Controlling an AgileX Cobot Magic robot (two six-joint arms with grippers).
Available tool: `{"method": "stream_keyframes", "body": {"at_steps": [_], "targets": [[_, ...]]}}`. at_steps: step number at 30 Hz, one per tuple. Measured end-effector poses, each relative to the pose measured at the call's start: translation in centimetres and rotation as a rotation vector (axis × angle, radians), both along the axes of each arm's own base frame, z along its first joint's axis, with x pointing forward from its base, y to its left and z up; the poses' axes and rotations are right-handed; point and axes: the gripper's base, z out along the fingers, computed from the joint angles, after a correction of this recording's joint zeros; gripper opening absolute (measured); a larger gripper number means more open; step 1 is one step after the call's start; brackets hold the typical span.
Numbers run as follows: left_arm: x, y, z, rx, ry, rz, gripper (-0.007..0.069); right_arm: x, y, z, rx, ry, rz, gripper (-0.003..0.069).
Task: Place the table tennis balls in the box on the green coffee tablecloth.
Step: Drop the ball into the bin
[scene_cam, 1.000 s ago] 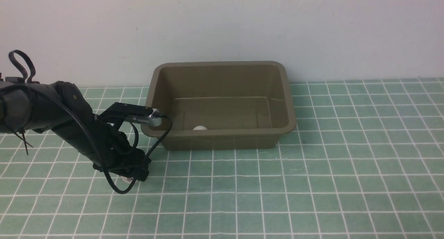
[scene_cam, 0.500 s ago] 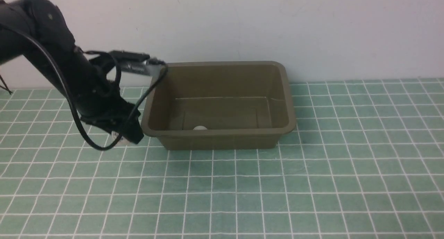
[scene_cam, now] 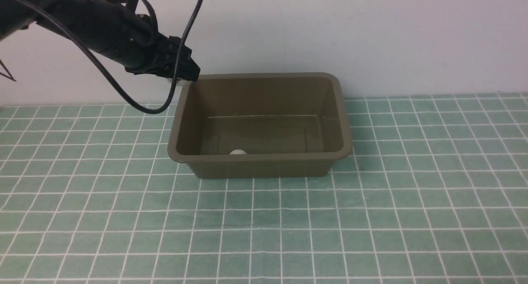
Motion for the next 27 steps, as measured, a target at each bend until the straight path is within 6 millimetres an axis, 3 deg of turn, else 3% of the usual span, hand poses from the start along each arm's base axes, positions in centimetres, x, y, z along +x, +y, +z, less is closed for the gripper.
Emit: {"method": "stream_keyframes", "body": {"at_steps": [9,12,16,19,27], "targets": [[2.8,-4.4,-5.8,0.071,-0.048,-0.087,0.0352,0.0,0.0,0.0,0.0,0.0,0.0,-0.0018],[3.2,-5.1,-7.1,0.085,-0.054,-0.098,0.0354,0.0,0.0,0.0,0.0,0.0,0.0,-0.0018],[4.2,-6.0,-11.4,0.106,0.004,-0.104,0.0355,0.0,0.0,0.0,0.0,0.0,0.0,-0.0018],[4.5,-6.1,-13.5,0.114,0.048,-0.106,0.0356,0.0,0.0,0.0,0.0,0.0,0.0,-0.0018],[4.6,-6.1,-14.2,0.137,0.043,-0.139,0.0409,0.0,0.0,0.0,0.0,0.0,0.0,-0.0018]]}}
